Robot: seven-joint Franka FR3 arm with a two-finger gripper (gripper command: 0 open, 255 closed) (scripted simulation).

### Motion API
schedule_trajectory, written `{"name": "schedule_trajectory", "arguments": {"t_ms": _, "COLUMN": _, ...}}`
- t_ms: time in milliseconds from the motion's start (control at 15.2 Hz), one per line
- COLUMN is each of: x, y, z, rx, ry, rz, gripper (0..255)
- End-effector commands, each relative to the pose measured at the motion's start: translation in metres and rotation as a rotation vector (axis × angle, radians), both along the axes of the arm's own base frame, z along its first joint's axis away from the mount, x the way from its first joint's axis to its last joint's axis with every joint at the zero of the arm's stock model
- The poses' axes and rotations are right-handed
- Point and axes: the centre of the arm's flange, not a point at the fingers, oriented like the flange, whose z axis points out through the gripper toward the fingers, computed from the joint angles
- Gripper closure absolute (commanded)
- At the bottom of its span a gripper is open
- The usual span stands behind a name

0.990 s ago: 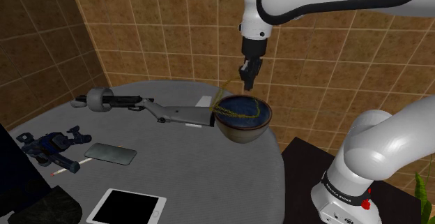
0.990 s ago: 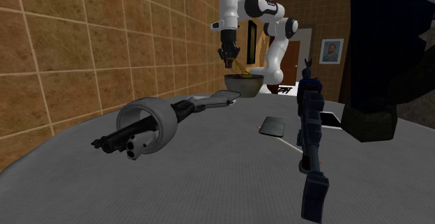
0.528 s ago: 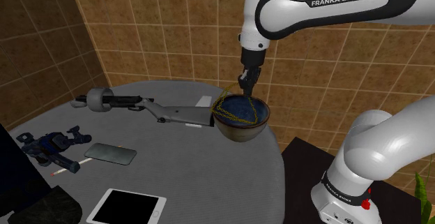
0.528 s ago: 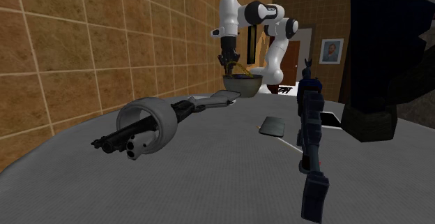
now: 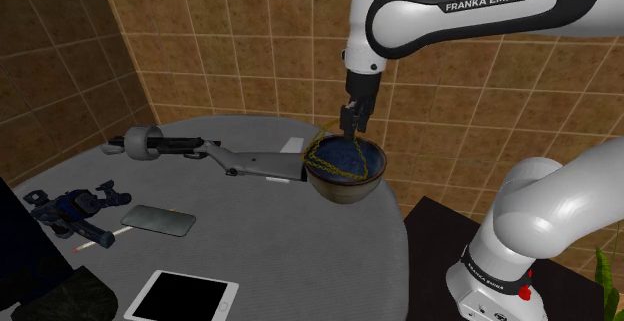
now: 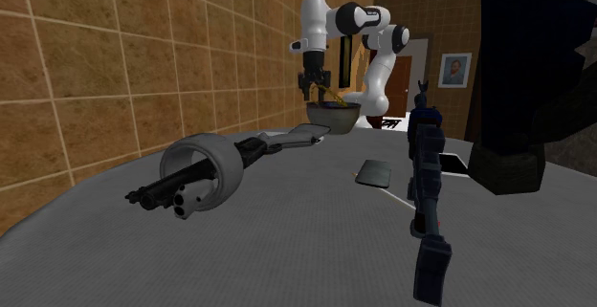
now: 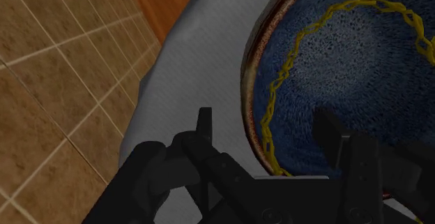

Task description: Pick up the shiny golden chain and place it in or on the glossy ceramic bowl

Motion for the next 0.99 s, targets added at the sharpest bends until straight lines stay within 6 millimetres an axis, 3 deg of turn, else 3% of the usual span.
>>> {"name": "schedule_trajectory", "arguments": {"t_ms": 0, "x": 0.000, "y": 0.000, "z": -0.001, "rx": 0.000, "ry": 0.003, "rz": 0.001, "gripper": 0}}
{"name": "schedule_trajectory", "arguments": {"t_ms": 198, "x": 0.000, "y": 0.000, "z": -0.002, "rx": 0.000, "ry": 0.003, "rz": 0.001, "gripper": 0}}
{"name": "schedule_trajectory", "arguments": {"t_ms": 462, "x": 0.000, "y": -0.002, "z": 0.048, "rx": 0.000, "ry": 0.003, "rz": 0.001, "gripper": 0}}
{"name": "schedule_trajectory", "arguments": {"t_ms": 924, "x": 0.000, "y": -0.002, "z": 0.048, "rx": 0.000, "ry": 0.003, "rz": 0.001, "gripper": 0}}
